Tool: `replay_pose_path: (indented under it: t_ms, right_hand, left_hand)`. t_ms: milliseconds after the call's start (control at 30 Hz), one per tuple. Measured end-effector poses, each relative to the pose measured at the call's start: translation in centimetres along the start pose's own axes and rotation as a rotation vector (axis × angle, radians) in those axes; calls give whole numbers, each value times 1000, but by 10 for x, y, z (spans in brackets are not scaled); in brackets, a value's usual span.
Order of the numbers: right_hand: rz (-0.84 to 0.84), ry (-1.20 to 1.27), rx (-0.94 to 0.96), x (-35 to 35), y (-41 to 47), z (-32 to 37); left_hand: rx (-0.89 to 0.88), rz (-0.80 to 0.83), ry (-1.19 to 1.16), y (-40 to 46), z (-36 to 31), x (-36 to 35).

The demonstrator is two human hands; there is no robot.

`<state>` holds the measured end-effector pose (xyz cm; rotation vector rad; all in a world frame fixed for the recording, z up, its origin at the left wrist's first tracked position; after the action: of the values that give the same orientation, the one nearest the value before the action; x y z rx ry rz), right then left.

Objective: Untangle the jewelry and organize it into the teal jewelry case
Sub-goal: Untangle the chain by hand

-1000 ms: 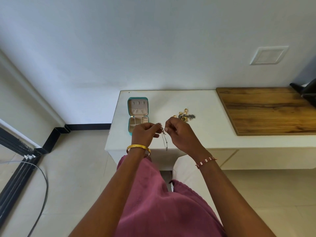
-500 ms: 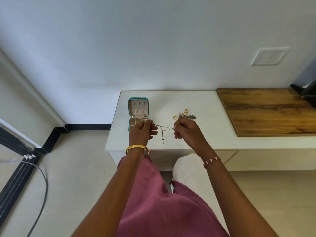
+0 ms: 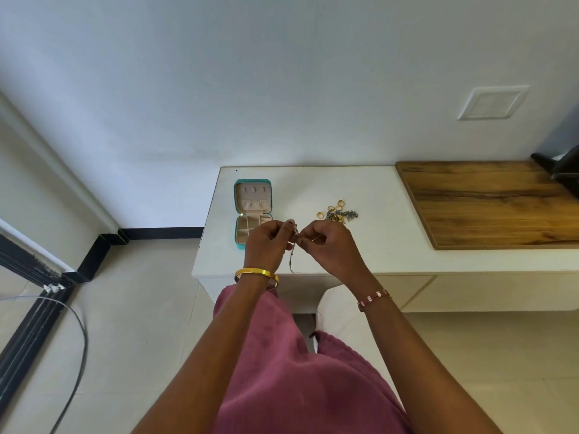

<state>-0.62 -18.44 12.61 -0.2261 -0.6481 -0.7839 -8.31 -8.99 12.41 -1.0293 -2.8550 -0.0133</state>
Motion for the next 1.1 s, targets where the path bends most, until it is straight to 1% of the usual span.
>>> replay_pose_path:
  t_ms: [200,300,367,533,633,800,867,1000,1100]
  right_hand:
    - [-16,36,0,0,-1,1]
    - [-5,42,-11,1,0,0]
    - [68,47,-15,1,0,1]
    - [335,95,-64,1,-5,1]
    - [389,134,-102,3,-7,2]
    - [293,231,-137,4,-6,-4]
    - [285,270,-129,5,-6,-8]
    - [325,352,-96,9,-8,-9]
    - [409,371,-66,14,-9,-12]
  left_hand:
    - [-66,18,65,2,-1,0]
    - [-59,30,59,2,2,0]
    - [-22,16,17,1,4,-1]
    - [91,-17,-102,-2,10,-7]
    - [142,-2,-142,-5,13,-8]
    - [268,37,-331,-5,9,-7]
    - [297,49,-389,-4,6,-7]
    - [387,97,-593,-6,3,-8]
    - [410,127,-677,-8,3,-7]
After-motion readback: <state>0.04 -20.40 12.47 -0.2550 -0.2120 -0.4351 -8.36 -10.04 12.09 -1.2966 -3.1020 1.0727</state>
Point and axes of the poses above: each hand's wrist, its own y-axis towards the middle knuckle, its own x-axis out of the back of the hand, z = x × y, the point moved 2 cm from there along y, towards the middle knuckle, and after that the axes turned 10 degrees about -y, right-handed, at the moved point
